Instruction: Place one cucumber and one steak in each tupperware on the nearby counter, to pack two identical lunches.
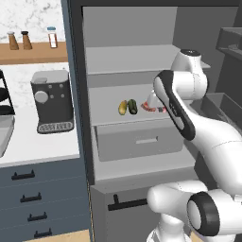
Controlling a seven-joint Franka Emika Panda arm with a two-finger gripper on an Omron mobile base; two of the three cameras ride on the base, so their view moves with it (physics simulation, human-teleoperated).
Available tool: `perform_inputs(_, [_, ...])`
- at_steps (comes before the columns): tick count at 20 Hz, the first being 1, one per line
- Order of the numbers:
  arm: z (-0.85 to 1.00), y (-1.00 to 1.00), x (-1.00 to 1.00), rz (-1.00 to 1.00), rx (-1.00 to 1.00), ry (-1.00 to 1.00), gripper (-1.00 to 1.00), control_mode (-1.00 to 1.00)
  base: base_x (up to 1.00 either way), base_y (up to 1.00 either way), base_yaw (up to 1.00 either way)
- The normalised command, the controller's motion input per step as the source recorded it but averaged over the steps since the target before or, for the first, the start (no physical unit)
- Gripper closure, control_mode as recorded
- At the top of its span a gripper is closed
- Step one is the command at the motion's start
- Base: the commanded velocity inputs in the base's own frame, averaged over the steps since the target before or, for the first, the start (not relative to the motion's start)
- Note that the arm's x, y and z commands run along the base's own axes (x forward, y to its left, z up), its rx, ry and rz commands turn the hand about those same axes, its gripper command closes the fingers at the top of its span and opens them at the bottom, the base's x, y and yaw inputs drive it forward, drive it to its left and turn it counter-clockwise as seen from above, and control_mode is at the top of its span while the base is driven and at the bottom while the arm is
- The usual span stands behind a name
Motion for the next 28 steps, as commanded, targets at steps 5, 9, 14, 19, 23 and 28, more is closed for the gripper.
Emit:
perform_inputs(5, [-0.04, 0.01, -0.13, 0.0, -0.03, -0.13, -1.0, -1.0, 0.0, 0.0, 0.0])
perform_inputs(9, [0.0, 0.05, 0.01, -0.01, 0.0, 0.0, -1.0, -1.0, 0.0, 0.0, 0.0])
perform_inputs(14, [-0.13, 0.89, 0.03, -0.11, -0.02, -0.18, -1.0, -1.0, 0.0, 0.0, 0.0])
perform_inputs(19, [-0.01, 0.6, 0.21, -0.13, 0.0, -0.19, -1.0, -1.0, 0.0, 0.0, 0.0])
perform_inputs(23, [-0.12, 0.04, 0.56, -0.07, -0.03, -0.05, -1.0, -1.0, 0.0, 0.0, 0.0])
perform_inputs(28, [-0.17, -0.03, 0.61, -0.01, -0.01, 0.01, -1.0, -1.0, 0.0, 0.0, 0.0])
